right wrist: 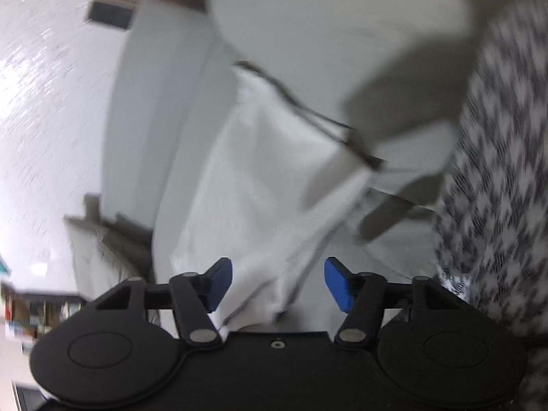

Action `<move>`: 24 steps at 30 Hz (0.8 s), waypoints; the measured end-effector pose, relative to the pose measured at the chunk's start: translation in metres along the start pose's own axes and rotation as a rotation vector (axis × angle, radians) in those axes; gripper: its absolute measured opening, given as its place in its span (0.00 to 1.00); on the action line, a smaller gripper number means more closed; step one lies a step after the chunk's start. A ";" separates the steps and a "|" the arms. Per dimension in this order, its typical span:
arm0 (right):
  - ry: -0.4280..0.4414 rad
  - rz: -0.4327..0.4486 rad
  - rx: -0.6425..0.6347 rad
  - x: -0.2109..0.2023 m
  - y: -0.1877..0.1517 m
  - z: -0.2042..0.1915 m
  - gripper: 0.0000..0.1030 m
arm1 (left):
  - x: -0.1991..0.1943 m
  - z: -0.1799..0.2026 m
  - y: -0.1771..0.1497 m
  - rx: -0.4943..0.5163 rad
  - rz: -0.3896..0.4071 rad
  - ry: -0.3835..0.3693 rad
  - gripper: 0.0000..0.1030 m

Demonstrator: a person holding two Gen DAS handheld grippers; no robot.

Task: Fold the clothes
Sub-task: 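Grasp a corner of the folded shirt with the right gripper and lift it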

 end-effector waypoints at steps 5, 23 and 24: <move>0.036 0.089 0.105 0.016 0.009 0.019 0.53 | 0.012 0.000 -0.004 -0.032 -0.035 -0.006 0.44; 0.024 0.314 0.060 0.027 0.041 0.028 0.12 | 0.049 -0.083 0.035 -0.262 0.035 0.127 0.29; 0.016 0.316 0.066 0.028 0.041 0.029 0.11 | 0.058 -0.086 0.034 -0.243 -0.001 0.151 0.20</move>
Point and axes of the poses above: each gripper's, at about its wrist camera, not at the fingertips, and x roughly the way its jaws point, z to its right, y to its top, the point moved 6 cm from there along x, roughly the way its jaws point, and after that the axes turned 7 degrees about -x, right-handed, at the moved point
